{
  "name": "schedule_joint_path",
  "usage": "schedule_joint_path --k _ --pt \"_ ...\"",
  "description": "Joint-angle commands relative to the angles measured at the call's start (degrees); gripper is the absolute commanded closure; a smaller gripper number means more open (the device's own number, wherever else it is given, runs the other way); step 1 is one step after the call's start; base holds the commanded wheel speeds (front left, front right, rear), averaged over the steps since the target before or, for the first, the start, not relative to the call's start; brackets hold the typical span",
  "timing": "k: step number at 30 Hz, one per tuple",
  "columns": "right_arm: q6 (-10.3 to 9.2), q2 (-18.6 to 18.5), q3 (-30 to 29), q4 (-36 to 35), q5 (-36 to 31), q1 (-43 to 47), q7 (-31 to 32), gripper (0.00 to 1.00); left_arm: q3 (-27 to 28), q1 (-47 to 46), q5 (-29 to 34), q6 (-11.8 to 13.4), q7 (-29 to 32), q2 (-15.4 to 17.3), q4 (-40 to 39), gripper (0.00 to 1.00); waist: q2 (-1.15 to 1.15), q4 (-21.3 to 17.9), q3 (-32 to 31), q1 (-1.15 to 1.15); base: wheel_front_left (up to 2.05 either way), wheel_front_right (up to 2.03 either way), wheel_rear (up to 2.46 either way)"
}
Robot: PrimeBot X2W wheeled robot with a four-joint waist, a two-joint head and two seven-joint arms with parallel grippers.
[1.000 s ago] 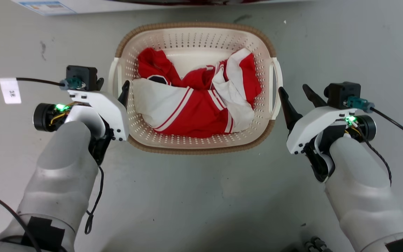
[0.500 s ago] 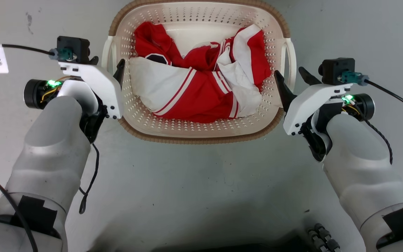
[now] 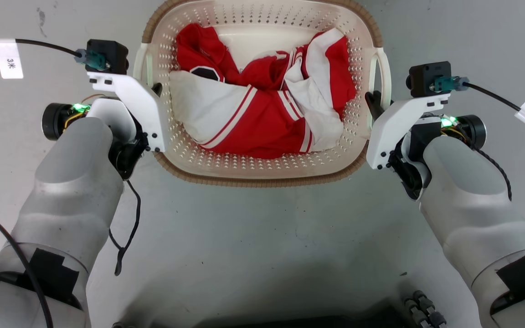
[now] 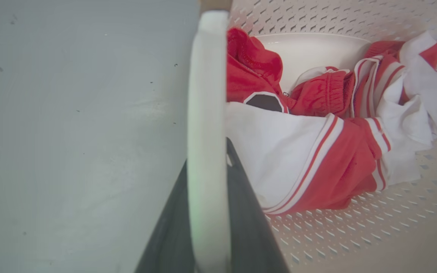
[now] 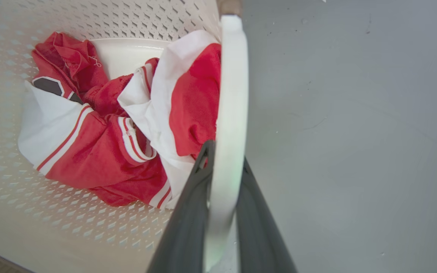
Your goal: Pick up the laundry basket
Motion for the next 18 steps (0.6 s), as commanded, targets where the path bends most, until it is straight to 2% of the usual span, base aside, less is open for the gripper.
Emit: schedule_joint_path --k 1,8,18 --pt "0.2 0.21 0.54 0.16 0.32 -0.75 0.16 1.0 -0.44 -0.26 -0.22 0.06 0.33 0.05 -0.02 1.0 0.0 0.06 -0.18 -0.01 0.0 0.0 0.0" --pt "0.25 0.32 3.56 0.54 2.78 0.89 3.06 1.0 -3.21 1.46 -4.09 0.0 2.81 -1.09 0.81 1.0 0.0 0.59 -3.49 -0.01 0.0 0.0 0.0" --pt "0.41 0.11 7.92 0.58 6.85 3.77 12.09 1.0 -6.02 5.43 -10.64 -0.1 9.37 -2.33 1.85 1.0 0.0 0.9 -13.38 -0.01 0.0 0.0 0.0"
